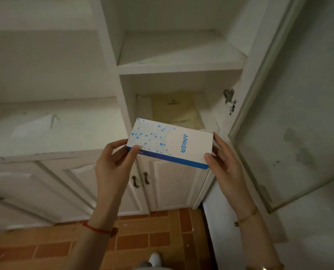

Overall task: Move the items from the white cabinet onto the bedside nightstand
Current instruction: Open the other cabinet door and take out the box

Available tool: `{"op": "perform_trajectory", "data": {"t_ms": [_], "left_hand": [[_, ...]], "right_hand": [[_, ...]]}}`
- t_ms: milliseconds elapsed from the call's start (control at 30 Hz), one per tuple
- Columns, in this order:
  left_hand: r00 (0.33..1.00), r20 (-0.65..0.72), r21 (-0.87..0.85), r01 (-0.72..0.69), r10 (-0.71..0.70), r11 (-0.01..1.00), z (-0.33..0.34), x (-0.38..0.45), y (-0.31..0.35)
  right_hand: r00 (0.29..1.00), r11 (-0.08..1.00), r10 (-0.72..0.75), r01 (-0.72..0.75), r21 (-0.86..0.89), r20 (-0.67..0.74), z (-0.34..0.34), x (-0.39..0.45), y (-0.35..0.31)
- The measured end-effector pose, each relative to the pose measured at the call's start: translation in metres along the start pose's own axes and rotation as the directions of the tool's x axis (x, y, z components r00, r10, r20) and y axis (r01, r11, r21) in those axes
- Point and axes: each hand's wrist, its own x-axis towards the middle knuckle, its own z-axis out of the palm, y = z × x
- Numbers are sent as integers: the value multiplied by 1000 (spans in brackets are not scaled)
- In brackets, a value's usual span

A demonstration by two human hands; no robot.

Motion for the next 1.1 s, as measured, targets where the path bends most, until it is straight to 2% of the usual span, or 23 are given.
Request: {"op": "perform_trajectory", "data": {"t_ms": [233,467,733,1100], "left_hand": [[983,-157,47,99,-90,994,-30,-64,-29],[910,-387,134,213,-147,968,-84,-138,-49],[745,-619,10,325,-249,946,-153,-210,-57],[486,-819,-168,306,-305,937,-271,-296,-70]], "right_hand": [[978,995,101,-103,3,182,7,-24,22],[885,990,140,-137,-40,443,41,-57,37],[688,984,153,-173,-44,709,113,-89,42],[388,988,124,-138,-75,913,256,-170,30]]}}
